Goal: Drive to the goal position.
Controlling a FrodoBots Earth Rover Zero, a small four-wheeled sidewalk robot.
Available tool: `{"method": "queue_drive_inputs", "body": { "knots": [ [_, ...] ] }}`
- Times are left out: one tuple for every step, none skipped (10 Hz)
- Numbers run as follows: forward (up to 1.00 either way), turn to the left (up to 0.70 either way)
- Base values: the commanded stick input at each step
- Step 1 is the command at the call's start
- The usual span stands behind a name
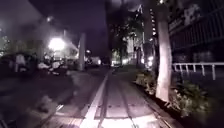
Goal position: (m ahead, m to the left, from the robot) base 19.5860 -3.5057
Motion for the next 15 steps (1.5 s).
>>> {"method": "queue_drive_inputs", "body": {
  "knots": [
    [0.45, 0.0],
    [0.45, 0.0],
    [0.45, 0.0],
    [0.45, 0.0],
    [0.45, 0.0],
    [0.45, 0.0],
    [0.45, 0.0],
    [0.45, 0.0],
    [0.45, 0.0],
    [0.45, 0.04],
    [0.45, 0.09],
    [0.45, 0.14],
    [0.45, 0.19],
    [0.45, 0.24],
    [0.45, 0.27]
  ]
}}
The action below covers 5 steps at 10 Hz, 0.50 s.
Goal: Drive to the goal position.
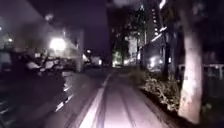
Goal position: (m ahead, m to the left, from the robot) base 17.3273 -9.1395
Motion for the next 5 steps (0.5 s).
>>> {"method": "queue_drive_inputs", "body": {
  "knots": [
    [0.45, 0.27],
    [0.45, 0.27],
    [0.45, 0.26],
    [0.45, 0.24],
    [0.45, 0.22]
  ]
}}
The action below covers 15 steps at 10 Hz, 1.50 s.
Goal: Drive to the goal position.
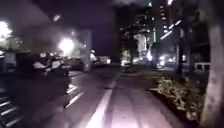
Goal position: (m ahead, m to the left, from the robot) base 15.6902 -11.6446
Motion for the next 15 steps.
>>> {"method": "queue_drive_inputs", "body": {
  "knots": [
    [0.45, 0.2],
    [0.45, 0.18],
    [0.45, 0.16],
    [0.45, 0.14],
    [0.45, 0.12],
    [0.45, 0.0],
    [0.45, 0.0],
    [0.45, 0.0],
    [0.45, 0.0],
    [0.45, 0.0],
    [0.45, 0.0],
    [0.45, 0.0],
    [0.45, 0.0],
    [0.45, 0.0],
    [0.45, 0.0]
  ]
}}
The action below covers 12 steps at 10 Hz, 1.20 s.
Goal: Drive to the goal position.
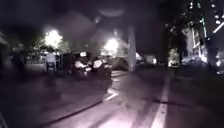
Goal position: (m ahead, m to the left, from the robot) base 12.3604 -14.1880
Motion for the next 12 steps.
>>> {"method": "queue_drive_inputs", "body": {
  "knots": [
    [0.45, 0.0],
    [0.45, 0.0],
    [0.45, 0.0],
    [0.45, -0.13],
    [0.45, -0.27],
    [0.45, -0.27],
    [0.45, -0.27],
    [0.45, -0.27],
    [0.45, -0.27],
    [0.45, -0.27],
    [0.45, -0.27],
    [0.45, -0.27]
  ]
}}
